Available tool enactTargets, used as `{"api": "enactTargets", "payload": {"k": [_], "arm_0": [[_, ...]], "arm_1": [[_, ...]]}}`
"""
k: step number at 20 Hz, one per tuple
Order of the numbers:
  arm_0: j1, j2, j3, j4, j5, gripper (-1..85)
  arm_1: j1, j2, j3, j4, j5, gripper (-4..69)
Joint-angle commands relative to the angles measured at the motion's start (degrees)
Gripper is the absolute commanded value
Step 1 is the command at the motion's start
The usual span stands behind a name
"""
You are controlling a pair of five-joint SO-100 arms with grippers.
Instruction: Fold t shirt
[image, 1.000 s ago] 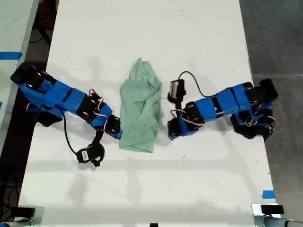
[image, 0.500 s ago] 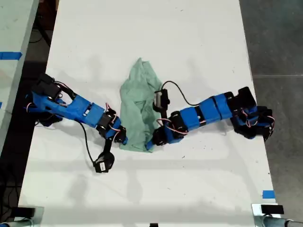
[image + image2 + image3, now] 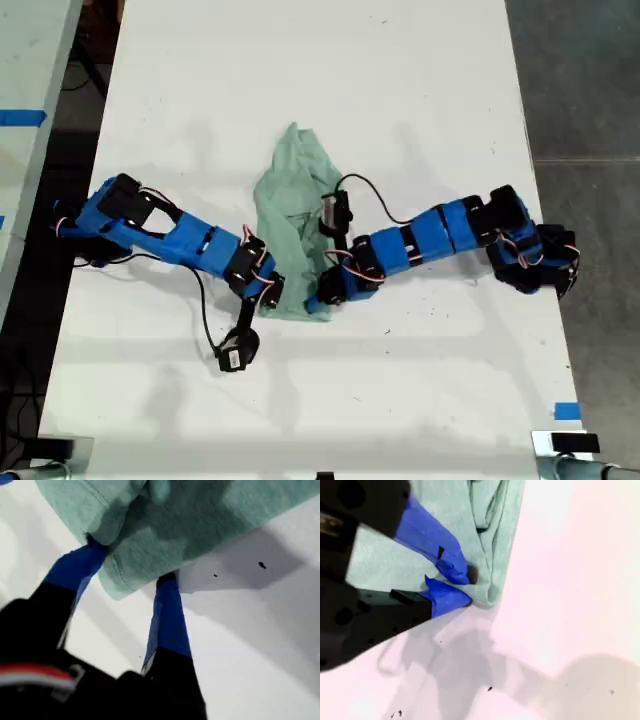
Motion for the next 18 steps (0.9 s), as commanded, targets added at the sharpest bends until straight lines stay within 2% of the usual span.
{"api": "enactTargets", "payload": {"k": [1, 6, 10, 13, 18], "arm_0": [[2.37, 0.09, -2.64, 0.09, 0.53, -0.1], [5.1, 1.93, -3.6, 0.62, 0.09, -0.1], [5.54, 8.96, -4.48, 0.97, 0.35, -0.1], [0.26, 15.29, -4.48, 1.93, 3.43, -0.1], [-14.85, 25.66, -0.97, 9.93, 7.65, -0.1]], "arm_1": [[1.05, -1.32, -3.08, -0.79, 0.7, -1.2], [-1.67, -2.02, -4.31, 1.05, 3.16, -1.0], [-5.19, 1.32, -14.06, 3.52, 0.44, -0.9], [-0.18, 8.96, -14.77, 3.43, -4.04, -0.9], [14.5, 10.55, -14.06, -0.18, -11.07, -0.9]]}}
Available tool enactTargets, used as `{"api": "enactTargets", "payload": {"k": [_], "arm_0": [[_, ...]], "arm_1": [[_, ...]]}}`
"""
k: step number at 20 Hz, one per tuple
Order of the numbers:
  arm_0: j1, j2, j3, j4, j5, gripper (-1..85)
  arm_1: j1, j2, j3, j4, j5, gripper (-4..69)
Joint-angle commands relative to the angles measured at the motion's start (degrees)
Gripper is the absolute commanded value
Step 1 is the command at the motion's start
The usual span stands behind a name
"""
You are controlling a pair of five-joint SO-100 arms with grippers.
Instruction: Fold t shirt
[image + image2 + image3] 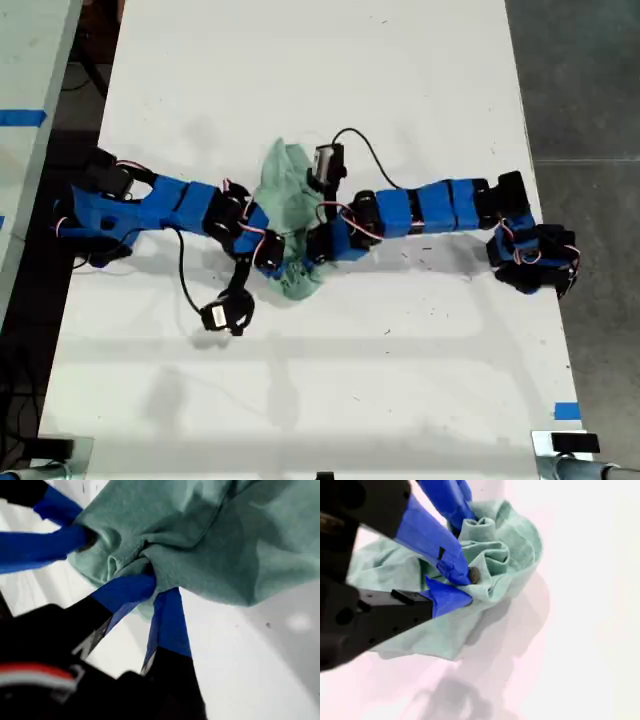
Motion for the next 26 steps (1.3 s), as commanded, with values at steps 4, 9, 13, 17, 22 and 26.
{"api": "enactTargets", "payload": {"k": [4, 9, 13, 17, 22, 26], "arm_0": [[-19.25, 12.04, 4.31, 4.22, 4.04, -0.1], [-31.46, 14.5, 6.33, 4.13, 9.49, -0.1], [-36.39, 13.89, 3.78, 3.52, 12.92, -0.1], [-40.87, 15.47, 2.99, 3.34, 15.56, 8.9], [-43.51, 17.14, 1.41, 3.6, 18.72, 11.9], [-45.35, 23.03, 1.05, 3.96, 18.46, 11.9]], "arm_1": [[14.77, 4.92, -2.99, -4.22, -5.1, -1.0], [22.85, 4.66, -3.16, -5.45, -7.03, -1.0], [26.72, 4.22, -3.25, -8.79, -8.0, -1.1], [28.65, 6.5, -3.6, -8.88, -8.44, 0.4], [30.15, 9.58, -3.6, -7.38, -8.09, 36.3], [32.87, 15.38, -3.25, -2.11, -9.49, 39.7]]}}
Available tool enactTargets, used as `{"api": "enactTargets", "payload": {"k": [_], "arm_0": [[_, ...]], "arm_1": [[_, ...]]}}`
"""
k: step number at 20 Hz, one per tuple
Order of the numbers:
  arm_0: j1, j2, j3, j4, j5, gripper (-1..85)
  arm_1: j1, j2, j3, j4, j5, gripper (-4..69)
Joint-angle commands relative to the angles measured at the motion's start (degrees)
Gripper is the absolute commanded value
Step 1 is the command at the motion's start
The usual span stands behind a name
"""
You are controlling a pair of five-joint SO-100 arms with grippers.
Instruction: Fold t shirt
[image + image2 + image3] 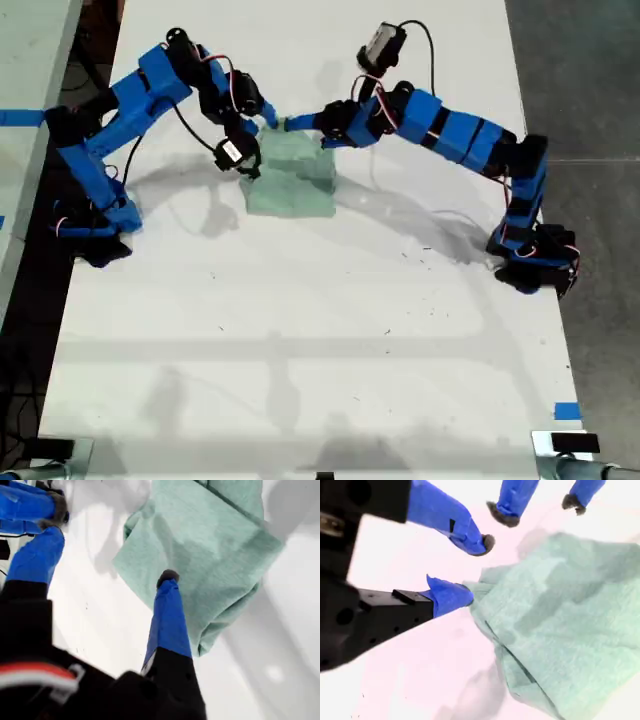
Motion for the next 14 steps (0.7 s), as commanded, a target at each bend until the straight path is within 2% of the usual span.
{"api": "enactTargets", "payload": {"k": [1, 2, 3, 4, 5, 6, 8, 10, 12, 14], "arm_0": [[-2.9, 7.82, -3.16, 0.88, 0.44, 11.9], [-3.52, 10.02, -2.81, 1.32, 0.7, 11.9], [-3.78, 12.57, -2.02, 1.58, 0.88, 9.0], [-3.69, 15.91, -0.62, 1.76, 0.88, 0.4], [-2.99, 20.13, 1.49, 1.76, 0.62, -0.1], [-1.49, 24.79, 4.22, 1.76, 0.53, -0.1], [4.48, 34.63, 11.07, 1.76, -0.88, -0.1], [15.03, 45.18, 20.3, 1.32, -6.06, -0.1], [26.63, 57.3, 33.57, 1.32, -16.52, -0.1], [39.2, 65.48, 46.58, 0.62, -29.09, -0.1]], "arm_1": [[2.9, 9.93, -2.02, 3.52, -1.05, 40.8], [3.87, 12.04, -1.05, 5.27, -0.79, 40.5], [4.48, 14.06, -0.09, 7.38, -1.05, 29.7], [4.66, 16.26, 1.58, 9.76, -0.62, 14.7], [4.39, 19.07, 4.57, 12.13, 0.26, 1.8], [3.08, 23.03, 8.88, 13.8, 0.88, -2.1], [-1.93, 33.57, 21.36, 14.94, 2.55, -2.0], [-9.05, 46.41, 35.42, 15.47, 4.66, -2.0], [-16.96, 64.07, 52.56, 15.12, 11.34, -1.9], [-25.93, 81.65, 71.02, 8.44, 17.67, -1.9]]}}
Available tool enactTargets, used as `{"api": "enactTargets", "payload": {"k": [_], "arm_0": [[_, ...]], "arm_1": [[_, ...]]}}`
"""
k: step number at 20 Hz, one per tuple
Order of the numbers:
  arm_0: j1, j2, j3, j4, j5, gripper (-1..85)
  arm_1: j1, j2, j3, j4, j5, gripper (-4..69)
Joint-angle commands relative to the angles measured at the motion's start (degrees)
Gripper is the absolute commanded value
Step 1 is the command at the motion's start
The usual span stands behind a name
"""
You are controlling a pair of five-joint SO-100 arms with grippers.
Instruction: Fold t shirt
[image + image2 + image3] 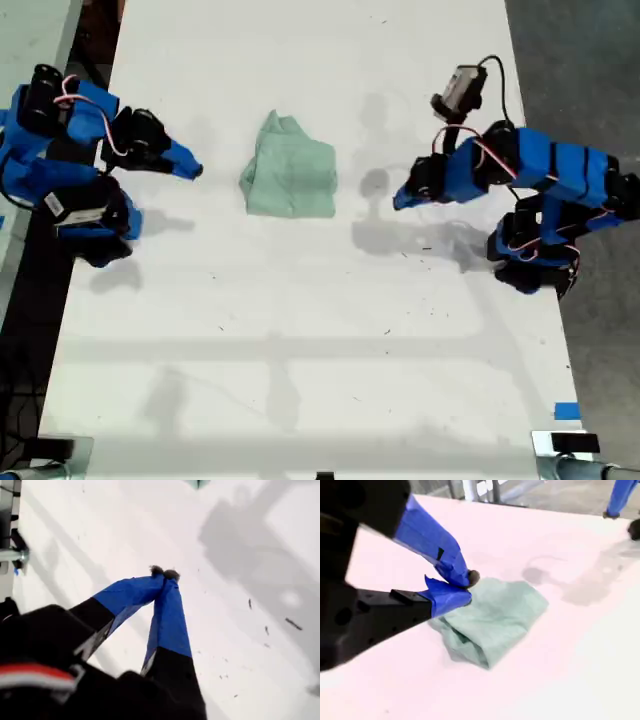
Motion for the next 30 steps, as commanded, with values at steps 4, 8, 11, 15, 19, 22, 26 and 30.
{"api": "enactTargets", "payload": {"k": [4, 8, 11, 15, 19, 22, 26, 30], "arm_0": [[27.86, 12.04, 40.96, -27.07, -17.84, -0.1], [27.07, 38.5, 71.28, -36.39, -17.84, -0.1], [25.75, 52.73, 79.28, -31.73, -11.69, 8.1], [22.15, 54.49, 81.21, -31.64, 10.02, 15.3], [22.06, 54.49, 81.04, -31.99, 14.85, 15.0], [21.97, 54.49, 81.04, -31.99, 14.85, 14.9], [22.06, 54.49, 81.04, -31.99, 14.85, 14.9], [21.97, 54.49, 81.04, -31.99, 14.85, 14.9]], "arm_1": [[-14.06, 36.83, 39.99, -11.34, 10.46, -1.9], [-18.37, 60.91, 63.28, -9.84, 12.3, -1.9], [-18.9, 64.51, 73.12, -8.0, 10.81, -2.0], [-16.17, 64.34, 73.83, -6.59, -7.65, -0.9], [-21.45, 64.34, 73.21, -5.27, -7.47, 1.1], [-21.71, 64.34, 73.21, -5.27, -12.66, 1.9], [-21.71, 64.34, 73.21, -5.27, -12.66, 2.3], [-21.71, 64.34, 73.21, -5.27, -12.83, 2.5]]}}
